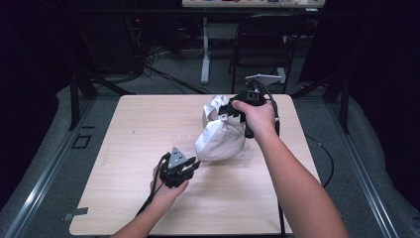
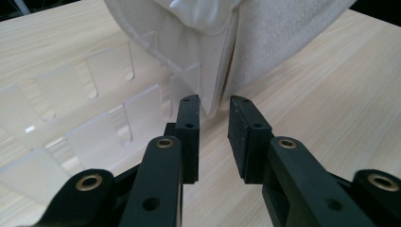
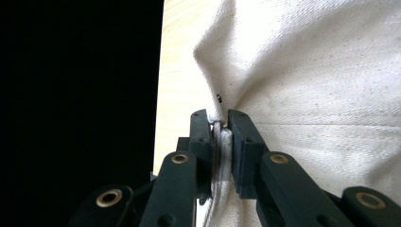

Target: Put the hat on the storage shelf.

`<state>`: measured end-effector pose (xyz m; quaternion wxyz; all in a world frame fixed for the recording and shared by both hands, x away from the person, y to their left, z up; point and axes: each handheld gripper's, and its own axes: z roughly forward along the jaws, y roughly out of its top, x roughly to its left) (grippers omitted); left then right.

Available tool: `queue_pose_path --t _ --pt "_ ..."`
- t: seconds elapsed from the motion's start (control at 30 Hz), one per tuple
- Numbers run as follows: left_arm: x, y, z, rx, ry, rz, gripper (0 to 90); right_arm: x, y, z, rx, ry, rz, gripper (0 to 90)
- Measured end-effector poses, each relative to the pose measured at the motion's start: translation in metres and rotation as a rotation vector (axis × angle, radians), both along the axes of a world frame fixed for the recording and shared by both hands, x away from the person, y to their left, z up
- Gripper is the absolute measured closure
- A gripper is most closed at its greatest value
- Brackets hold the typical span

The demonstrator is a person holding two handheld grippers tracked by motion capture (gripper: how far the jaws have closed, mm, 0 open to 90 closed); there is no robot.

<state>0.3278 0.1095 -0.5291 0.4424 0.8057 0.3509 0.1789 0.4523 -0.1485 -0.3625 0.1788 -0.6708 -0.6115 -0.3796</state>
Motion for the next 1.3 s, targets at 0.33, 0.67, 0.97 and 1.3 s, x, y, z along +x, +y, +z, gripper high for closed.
queue_pose_path --t 0.33,0.67,0.97,1.3 --pt "-0.016 0.039 -0.004 0.025 0.058 0.034 66.6 -0.003 0.010 0.004 -0.014 -0.017 0.019 80.5" --pt "-0.022 0.071 -0.011 0.003 0.069 0.091 63.3 -0.009 0.008 0.006 -0.047 -0.034 0.040 79.0" --pt "-0.019 0.078 -0.016 -0.011 0.072 0.111 62.2 -0.014 0.000 0.009 -0.048 -0.051 0.046 72.8" --pt "-0.016 0.084 -0.018 -0.013 0.072 0.131 60.6 -0.028 -0.020 0.011 -0.051 -0.118 0.047 62.5"
